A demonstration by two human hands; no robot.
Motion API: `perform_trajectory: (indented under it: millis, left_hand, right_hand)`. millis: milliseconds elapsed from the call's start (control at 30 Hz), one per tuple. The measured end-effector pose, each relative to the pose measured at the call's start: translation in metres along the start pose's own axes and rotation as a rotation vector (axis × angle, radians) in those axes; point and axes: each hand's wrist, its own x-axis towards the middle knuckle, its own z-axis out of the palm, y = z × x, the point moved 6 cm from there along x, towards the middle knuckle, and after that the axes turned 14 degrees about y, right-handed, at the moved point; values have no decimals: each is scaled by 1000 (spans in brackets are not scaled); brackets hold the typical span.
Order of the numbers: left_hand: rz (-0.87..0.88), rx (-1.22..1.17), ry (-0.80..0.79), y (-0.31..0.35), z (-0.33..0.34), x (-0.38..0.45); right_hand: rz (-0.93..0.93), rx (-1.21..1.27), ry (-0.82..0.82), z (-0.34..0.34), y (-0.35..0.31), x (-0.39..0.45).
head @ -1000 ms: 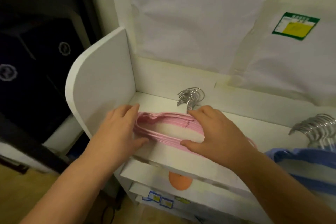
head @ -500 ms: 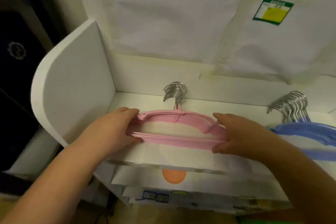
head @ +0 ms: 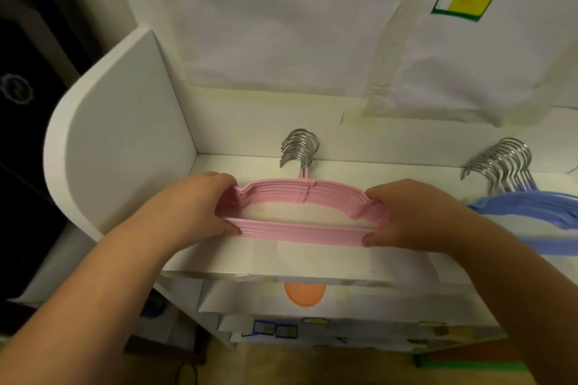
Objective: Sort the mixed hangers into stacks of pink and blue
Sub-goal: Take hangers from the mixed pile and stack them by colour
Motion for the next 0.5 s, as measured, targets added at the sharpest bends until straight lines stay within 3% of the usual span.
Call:
perform_trajectory:
  millis: [133,500]
  left_hand:
    - [15,43,-52,2,8,0]
    - [23,47,-37,0,2,10]
  right_hand:
    - [-11,5,-58,4,-2,2]
    - [-20,0,19,1,-6,4]
